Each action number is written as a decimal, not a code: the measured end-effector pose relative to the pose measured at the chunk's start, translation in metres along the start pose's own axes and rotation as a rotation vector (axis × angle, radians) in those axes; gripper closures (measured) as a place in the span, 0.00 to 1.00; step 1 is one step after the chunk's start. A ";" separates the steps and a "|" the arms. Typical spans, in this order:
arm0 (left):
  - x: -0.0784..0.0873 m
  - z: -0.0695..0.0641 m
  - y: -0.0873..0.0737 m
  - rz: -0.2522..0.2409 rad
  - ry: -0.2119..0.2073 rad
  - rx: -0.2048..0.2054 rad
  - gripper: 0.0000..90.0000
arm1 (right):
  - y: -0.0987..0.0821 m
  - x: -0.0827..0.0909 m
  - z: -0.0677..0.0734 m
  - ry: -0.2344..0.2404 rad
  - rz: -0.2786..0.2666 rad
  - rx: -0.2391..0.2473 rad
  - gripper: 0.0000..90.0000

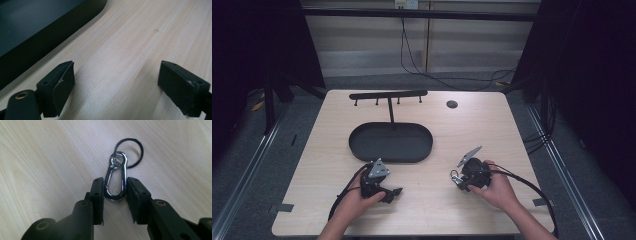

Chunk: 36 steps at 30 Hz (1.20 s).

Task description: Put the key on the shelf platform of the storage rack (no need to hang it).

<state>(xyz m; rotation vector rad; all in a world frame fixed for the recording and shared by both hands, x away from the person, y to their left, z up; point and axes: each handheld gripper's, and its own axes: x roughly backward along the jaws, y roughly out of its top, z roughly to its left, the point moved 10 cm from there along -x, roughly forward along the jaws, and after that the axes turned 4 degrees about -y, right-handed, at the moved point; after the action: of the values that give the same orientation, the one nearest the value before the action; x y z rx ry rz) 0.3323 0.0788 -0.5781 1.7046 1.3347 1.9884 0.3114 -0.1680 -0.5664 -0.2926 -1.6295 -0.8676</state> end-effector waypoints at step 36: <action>0.001 0.000 -0.001 0.007 0.001 -0.002 0.15 | 0.043 0.019 0.006 -0.018 0.018 0.052 0.96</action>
<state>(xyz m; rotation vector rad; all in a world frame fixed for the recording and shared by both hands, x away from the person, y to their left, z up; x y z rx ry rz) 0.3319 0.0795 -0.5781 1.7093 1.3293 1.9940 0.3289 -0.1399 -0.5326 -0.2789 -1.6611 -0.8093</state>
